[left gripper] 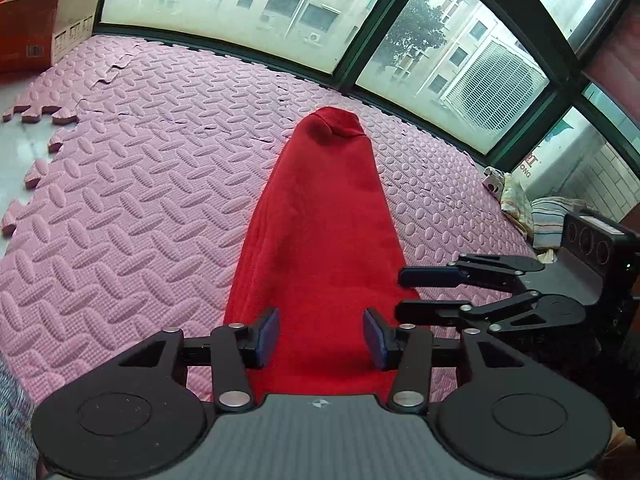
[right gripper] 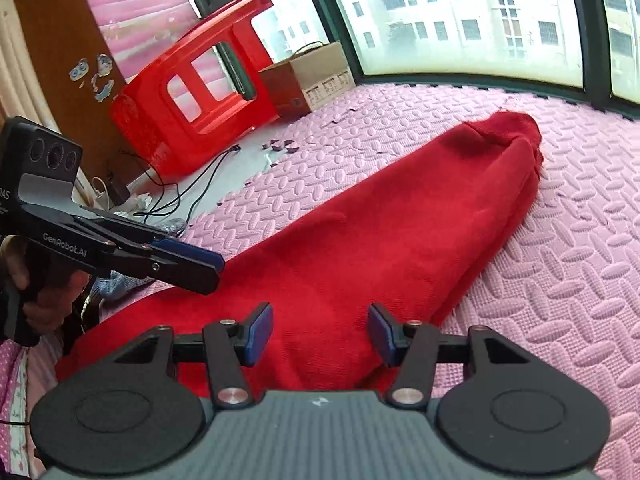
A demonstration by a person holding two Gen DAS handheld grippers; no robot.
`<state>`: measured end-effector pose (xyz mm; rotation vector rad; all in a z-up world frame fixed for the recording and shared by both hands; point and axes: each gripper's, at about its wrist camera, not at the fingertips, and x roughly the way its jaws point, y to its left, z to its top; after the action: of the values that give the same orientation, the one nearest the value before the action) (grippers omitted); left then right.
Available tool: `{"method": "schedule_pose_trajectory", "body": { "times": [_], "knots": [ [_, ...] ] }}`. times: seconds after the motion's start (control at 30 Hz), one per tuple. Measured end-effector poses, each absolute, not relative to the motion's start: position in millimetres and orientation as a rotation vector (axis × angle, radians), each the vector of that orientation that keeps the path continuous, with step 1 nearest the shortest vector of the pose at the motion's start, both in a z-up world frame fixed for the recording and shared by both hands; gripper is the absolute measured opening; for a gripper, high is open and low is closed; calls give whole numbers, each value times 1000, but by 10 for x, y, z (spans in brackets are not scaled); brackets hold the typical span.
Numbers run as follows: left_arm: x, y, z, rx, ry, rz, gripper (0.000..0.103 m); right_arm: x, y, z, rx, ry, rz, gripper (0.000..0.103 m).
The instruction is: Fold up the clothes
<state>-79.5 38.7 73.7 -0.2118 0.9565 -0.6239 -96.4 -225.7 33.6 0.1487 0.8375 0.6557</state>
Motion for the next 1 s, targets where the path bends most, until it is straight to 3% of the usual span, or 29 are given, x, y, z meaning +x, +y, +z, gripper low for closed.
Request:
{"method": "schedule_pose_trajectory", "body": {
  "times": [0.33, 0.93, 0.97, 1.0],
  "knots": [
    [-268, 297, 410, -243, 1042, -634, 47, -764, -2543, 384, 208, 828, 579, 54],
    [-217, 270, 439, -233, 1039, -652, 50, 672, -3107, -28, 420, 802, 242, 53],
    [-221, 268, 451, -231, 1036, -653, 52, 688, -3096, -37, 420, 799, 244, 52],
    [-226, 266, 465, -228, 1033, -655, 52, 703, -3084, -46, 423, 797, 247, 41]
  ]
}}
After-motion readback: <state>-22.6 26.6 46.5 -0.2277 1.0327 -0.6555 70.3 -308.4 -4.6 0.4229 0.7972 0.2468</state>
